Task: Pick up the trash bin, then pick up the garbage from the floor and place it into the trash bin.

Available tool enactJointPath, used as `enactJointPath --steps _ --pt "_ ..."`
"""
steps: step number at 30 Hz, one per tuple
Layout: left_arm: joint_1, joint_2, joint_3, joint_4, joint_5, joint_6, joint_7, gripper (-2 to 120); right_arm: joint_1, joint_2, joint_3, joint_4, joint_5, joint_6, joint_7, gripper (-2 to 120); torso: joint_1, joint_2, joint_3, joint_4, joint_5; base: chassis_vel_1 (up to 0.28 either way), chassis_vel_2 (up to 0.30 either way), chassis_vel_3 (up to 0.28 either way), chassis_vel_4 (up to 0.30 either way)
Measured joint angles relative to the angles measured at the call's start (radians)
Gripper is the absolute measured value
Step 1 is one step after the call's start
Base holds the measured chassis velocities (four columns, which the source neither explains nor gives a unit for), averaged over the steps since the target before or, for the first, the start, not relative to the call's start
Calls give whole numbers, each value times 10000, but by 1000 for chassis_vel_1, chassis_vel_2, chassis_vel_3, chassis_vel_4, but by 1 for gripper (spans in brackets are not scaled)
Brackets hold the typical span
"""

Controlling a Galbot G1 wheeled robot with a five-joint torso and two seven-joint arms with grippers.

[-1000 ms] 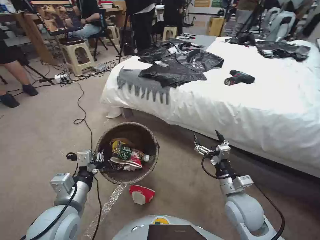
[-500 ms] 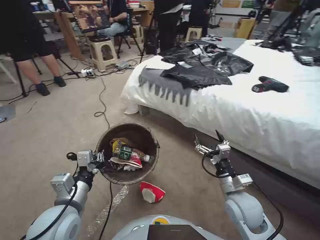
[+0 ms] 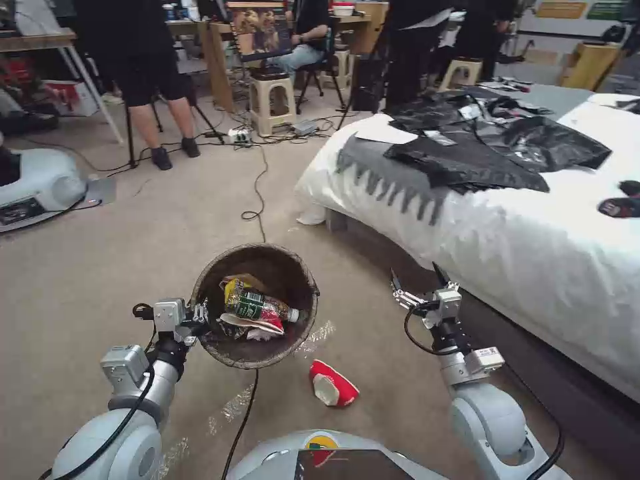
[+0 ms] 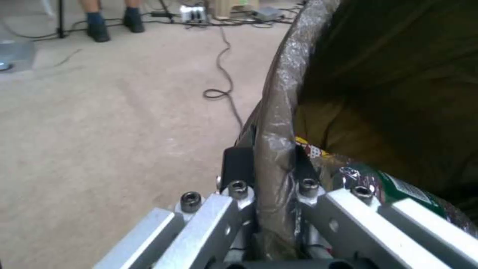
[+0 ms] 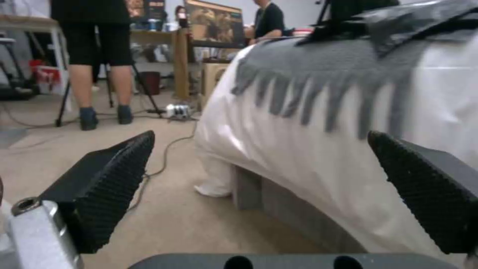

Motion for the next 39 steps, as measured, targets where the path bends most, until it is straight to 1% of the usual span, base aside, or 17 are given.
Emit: enactJointPath --steps 19,25,39 --pt "-59 10 23 102 -5 -82 -16 0 -10 46 211 -112 136 -50 -6 100 0 0 0 3 0 90 98 90 93" --pt "-68 3 36 134 7 -199 -17 0 -24 49 328 -153 219 -110 -9 100 0 0 0 -1 0 0 0 0 0" --pt "-105 23 36 172 11 -259 -17 0 -156 216 684 -198 336 -358 -1 100 0 0 0 1 0 0 0 0 0"
